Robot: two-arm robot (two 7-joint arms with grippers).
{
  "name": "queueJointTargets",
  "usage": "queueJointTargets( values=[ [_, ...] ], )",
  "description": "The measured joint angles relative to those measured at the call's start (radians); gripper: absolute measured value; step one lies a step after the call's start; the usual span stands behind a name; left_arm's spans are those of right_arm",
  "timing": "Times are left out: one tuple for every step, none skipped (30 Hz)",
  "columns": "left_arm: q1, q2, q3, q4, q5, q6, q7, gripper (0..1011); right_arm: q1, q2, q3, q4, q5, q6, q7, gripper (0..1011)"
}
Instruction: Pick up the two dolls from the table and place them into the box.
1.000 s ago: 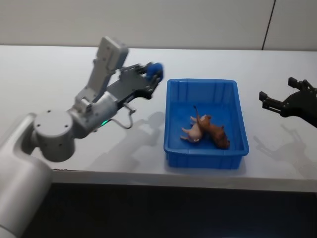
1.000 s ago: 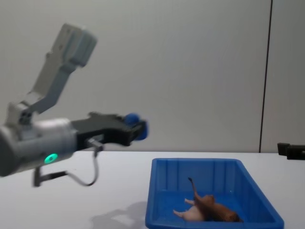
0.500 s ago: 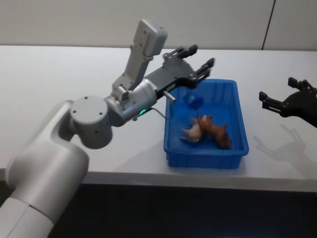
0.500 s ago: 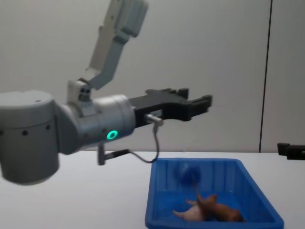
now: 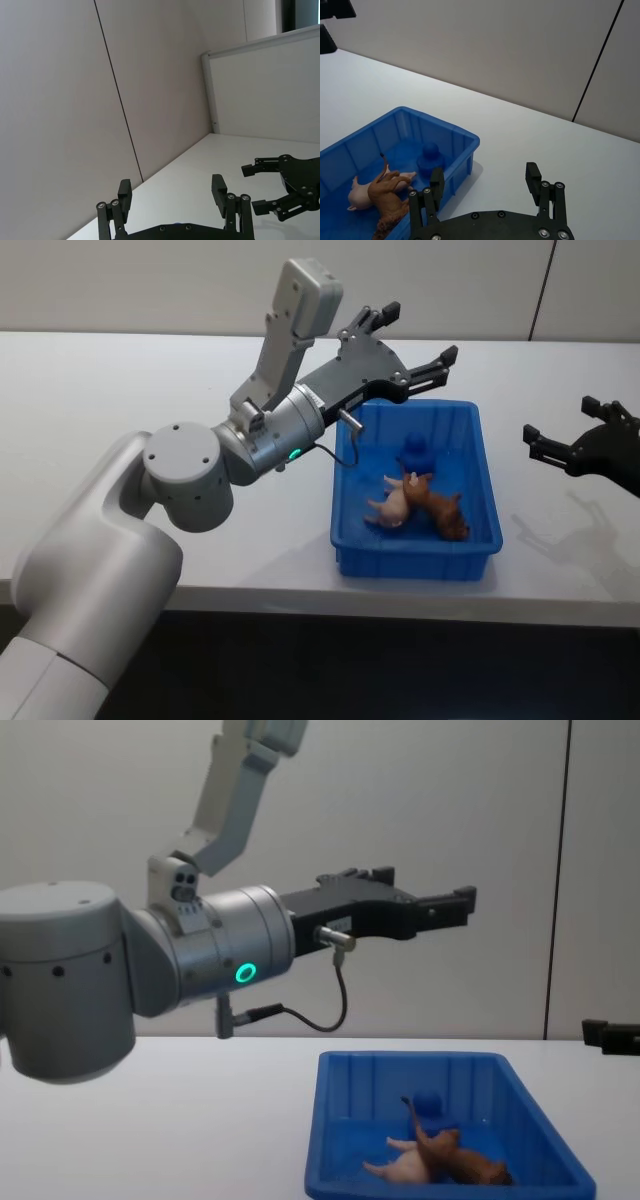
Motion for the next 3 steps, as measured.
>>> queueJointTargets(
  values=[
    [0.002,0.002,-0.001,-0.004,0.000,0.000,0.002,1001,0.000,0.000,0.000,0.000,0.000,0.000,0.000,1001],
    [0.003,0.004,-0.002,-0.009,-0.001,0.000,0.004,1001,0.000,0.000,0.000,0.000,0.000,0.000,0.000,1001],
    [0.005,0.005,-0.002,-0.013,-0.001,0.000,0.005,1001,0.000,0.000,0.000,0.000,0.000,0.000,0.000,1001]
  ],
)
